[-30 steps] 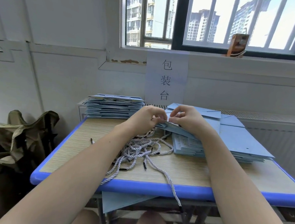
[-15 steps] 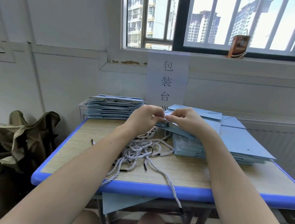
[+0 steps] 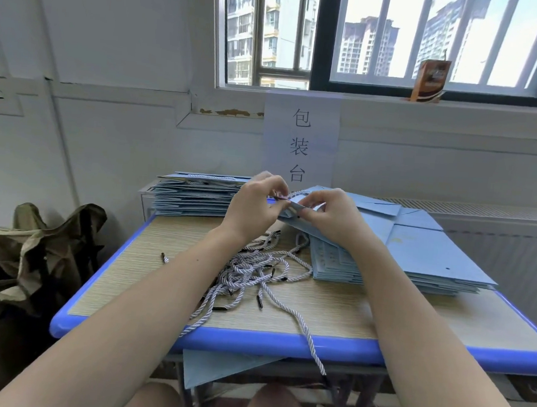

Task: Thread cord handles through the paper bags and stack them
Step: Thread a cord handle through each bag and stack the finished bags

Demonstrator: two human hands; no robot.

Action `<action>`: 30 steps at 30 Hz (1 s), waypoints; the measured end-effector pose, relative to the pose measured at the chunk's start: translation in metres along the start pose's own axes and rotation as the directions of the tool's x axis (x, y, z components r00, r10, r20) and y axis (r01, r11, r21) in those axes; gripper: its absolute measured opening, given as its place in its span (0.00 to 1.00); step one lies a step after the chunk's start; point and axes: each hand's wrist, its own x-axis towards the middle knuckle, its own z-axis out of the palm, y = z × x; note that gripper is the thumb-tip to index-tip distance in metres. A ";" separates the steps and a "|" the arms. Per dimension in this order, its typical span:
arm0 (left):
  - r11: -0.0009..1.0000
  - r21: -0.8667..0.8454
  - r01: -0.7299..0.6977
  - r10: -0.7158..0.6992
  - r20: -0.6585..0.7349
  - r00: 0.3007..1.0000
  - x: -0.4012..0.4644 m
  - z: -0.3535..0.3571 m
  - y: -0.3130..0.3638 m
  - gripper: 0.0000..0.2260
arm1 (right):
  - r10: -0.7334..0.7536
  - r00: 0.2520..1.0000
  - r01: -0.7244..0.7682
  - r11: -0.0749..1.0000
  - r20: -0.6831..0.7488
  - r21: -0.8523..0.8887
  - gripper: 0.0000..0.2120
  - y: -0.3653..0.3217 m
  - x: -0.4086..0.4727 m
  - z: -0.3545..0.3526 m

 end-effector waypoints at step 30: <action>0.859 -0.327 0.395 -0.289 0.327 0.900 -0.007 0.007 -0.002 0.05 | 0.019 1.000 -0.020 0.996 -0.012 -0.084 0.09 -0.001 0.000 0.011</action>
